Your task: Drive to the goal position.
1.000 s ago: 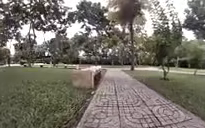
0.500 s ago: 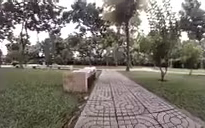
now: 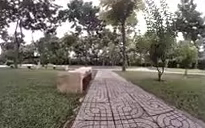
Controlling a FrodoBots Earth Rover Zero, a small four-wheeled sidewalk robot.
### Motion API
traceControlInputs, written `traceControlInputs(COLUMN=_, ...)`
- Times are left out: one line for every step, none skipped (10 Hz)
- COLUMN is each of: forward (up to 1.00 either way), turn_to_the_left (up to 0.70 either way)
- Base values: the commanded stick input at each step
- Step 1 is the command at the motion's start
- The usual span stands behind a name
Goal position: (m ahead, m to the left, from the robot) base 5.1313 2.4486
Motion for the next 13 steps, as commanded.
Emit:
traceControlInputs(forward=0.70, turn_to_the_left=0.00)
traceControlInputs(forward=0.70, turn_to_the_left=0.00)
traceControlInputs(forward=0.70, turn_to_the_left=0.00)
traceControlInputs(forward=0.70, turn_to_the_left=0.00)
traceControlInputs(forward=0.70, turn_to_the_left=0.00)
traceControlInputs(forward=0.70, turn_to_the_left=0.00)
traceControlInputs(forward=0.70, turn_to_the_left=0.00)
traceControlInputs(forward=0.70, turn_to_the_left=0.00)
traceControlInputs(forward=0.70, turn_to_the_left=0.00)
traceControlInputs(forward=0.70, turn_to_the_left=-0.17)
traceControlInputs(forward=0.70, turn_to_the_left=-0.27)
traceControlInputs(forward=0.70, turn_to_the_left=-0.06)
traceControlInputs(forward=0.70, turn_to_the_left=0.00)
